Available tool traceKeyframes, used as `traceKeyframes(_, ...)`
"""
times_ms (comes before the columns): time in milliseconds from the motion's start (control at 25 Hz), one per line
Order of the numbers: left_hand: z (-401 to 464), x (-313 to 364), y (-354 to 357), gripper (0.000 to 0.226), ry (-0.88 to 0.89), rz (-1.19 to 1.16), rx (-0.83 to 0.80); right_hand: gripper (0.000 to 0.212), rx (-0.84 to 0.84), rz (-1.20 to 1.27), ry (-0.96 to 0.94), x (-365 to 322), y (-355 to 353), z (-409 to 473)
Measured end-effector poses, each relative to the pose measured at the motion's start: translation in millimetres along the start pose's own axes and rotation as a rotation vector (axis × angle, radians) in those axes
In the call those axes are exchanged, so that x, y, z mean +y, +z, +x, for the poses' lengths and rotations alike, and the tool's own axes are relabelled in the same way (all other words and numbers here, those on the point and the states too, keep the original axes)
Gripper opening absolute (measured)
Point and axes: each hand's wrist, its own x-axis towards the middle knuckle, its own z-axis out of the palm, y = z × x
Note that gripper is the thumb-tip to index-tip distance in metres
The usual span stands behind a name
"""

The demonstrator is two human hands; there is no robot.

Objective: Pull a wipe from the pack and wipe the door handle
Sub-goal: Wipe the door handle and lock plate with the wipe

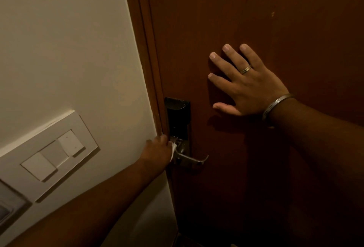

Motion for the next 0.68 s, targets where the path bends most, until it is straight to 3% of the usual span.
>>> traceKeyframes(80,-2.5,-0.8,0.7,0.048,-0.051,-0.324,-0.054,0.081,0.0,-0.002,0.004,0.4,0.1,-0.3)
traceKeyframes(200,-1.6,15.2,-9.8,0.014,-0.276,-0.972,0.051,0.081,0.003,0.01,-0.001,-0.1,-0.4,0.0)
traceKeyframes(320,-5.2,22.9,-9.3,0.019,-0.555,-1.289,0.176,0.081,-0.002,0.012,-0.002,0.7,-0.5,-0.2)
traceKeyframes(400,-2.5,21.3,-10.9,0.016,-0.654,-1.447,0.151,0.082,-0.005,0.005,0.0,0.4,-0.6,-0.1)
traceKeyframes(560,7.7,27.8,-21.0,0.025,-0.602,-1.557,0.064,0.081,-0.009,-0.004,0.0,1.0,-2.1,0.4)
traceKeyframes(680,-10.4,34.6,-10.4,0.023,-0.442,-1.238,0.247,0.081,-0.012,-0.001,0.001,0.5,-1.4,-0.1)
